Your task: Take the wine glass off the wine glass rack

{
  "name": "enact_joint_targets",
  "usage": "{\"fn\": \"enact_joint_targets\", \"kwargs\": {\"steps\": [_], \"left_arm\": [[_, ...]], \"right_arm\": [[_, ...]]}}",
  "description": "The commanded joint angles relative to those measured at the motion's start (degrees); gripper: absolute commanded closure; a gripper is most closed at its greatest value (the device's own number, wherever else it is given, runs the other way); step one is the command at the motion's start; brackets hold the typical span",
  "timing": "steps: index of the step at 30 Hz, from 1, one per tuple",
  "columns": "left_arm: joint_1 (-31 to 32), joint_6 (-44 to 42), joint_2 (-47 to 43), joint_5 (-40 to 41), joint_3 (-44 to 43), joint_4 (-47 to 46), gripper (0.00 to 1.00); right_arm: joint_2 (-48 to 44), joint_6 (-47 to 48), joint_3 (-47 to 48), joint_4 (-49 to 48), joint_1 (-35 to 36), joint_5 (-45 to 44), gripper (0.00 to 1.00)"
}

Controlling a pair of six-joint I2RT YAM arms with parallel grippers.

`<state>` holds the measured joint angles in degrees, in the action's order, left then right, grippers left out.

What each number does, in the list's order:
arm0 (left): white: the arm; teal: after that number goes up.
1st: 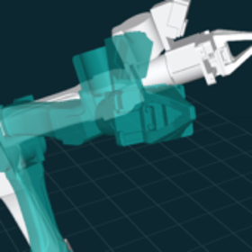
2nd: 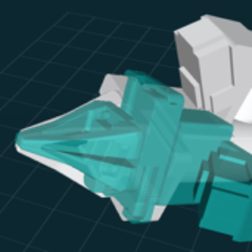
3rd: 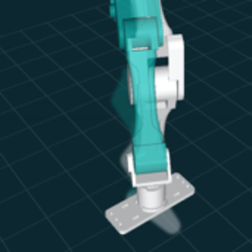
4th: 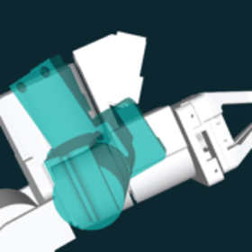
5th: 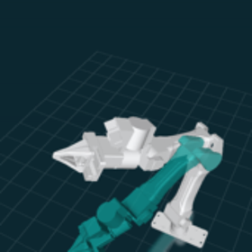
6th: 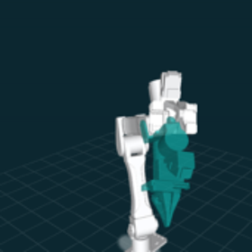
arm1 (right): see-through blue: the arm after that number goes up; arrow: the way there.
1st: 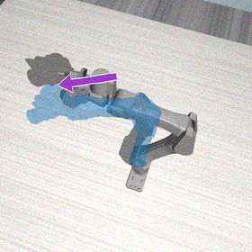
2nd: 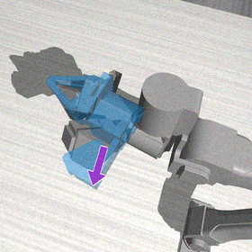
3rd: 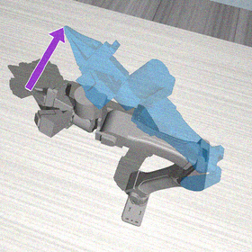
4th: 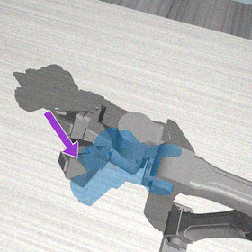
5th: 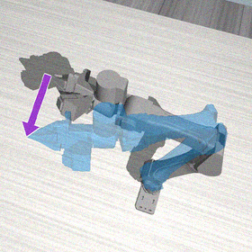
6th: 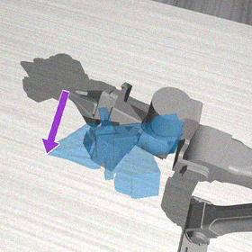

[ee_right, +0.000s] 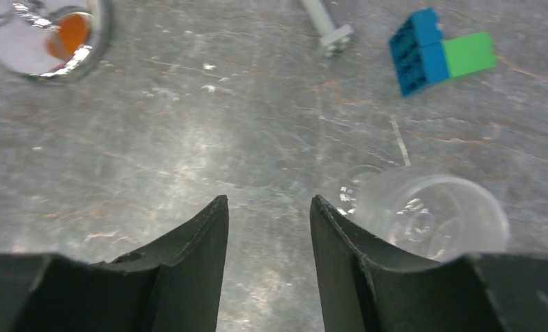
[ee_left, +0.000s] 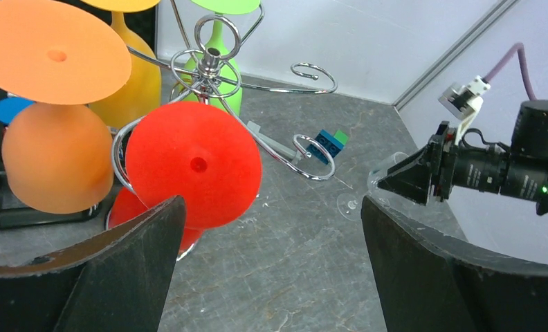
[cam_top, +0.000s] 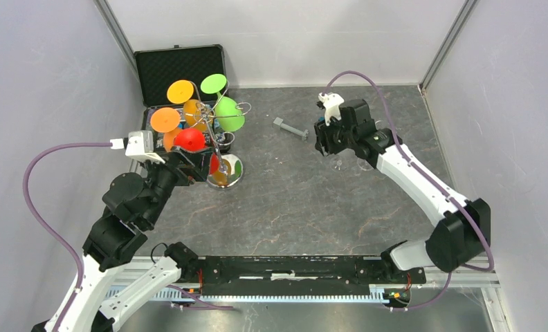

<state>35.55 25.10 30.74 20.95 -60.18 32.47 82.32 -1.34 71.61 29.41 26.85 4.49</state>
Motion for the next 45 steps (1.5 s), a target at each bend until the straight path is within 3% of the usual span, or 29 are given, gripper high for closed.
{"fn": "enact_joint_targets", "kwargs": {"steps": [1,6,15,19,24,28,34,40,45], "left_arm": [[0.14,6.74,1.82,1.37,-1.54,2.13,0.00],[0.15,6.43,5.81,4.50,-8.75,7.65,0.00],[0.20,2.76,6.45,9.46,-16.38,14.98,0.00],[0.18,1.40,11.85,12.41,-20.17,21.49,0.00],[-0.11,-1.24,16.03,17.07,-22.42,22.77,0.00],[-3.85,-6.51,20.64,17.65,-25.56,24.98,0.00],[-22.34,-9.11,23.61,-1.26,-26.73,21.38,0.00],[-29.14,-6.00,27.55,-14.51,-30.92,20.28,0.00],[-31.84,-4.61,27.36,-11.54,-31.48,18.97,0.00]], "right_arm": [[-6.89,-4.82,-5.25,-9.15,-0.20,11.14,0.48],[-11.21,-8.84,-10.67,-14.55,-0.22,17.06,0.48],[-16.35,-11.22,-14.94,-17.46,-0.22,19.41,0.48],[-17.05,-13.51,-17.21,-20.23,-0.22,21.20,0.48],[-16.73,-15.08,-18.87,-21.70,-0.22,22.71,0.49],[-17.00,-16.79,-20.78,-24.39,-0.27,24.46,0.49],[-16.57,-17.78,-22.86,-26.42,-0.13,26.10,0.50],[-15.91,-17.61,-23.76,-26.82,-0.11,26.27,0.51],[-15.30,-17.72,-24.50,-27.76,-0.13,27.00,0.51]]}}
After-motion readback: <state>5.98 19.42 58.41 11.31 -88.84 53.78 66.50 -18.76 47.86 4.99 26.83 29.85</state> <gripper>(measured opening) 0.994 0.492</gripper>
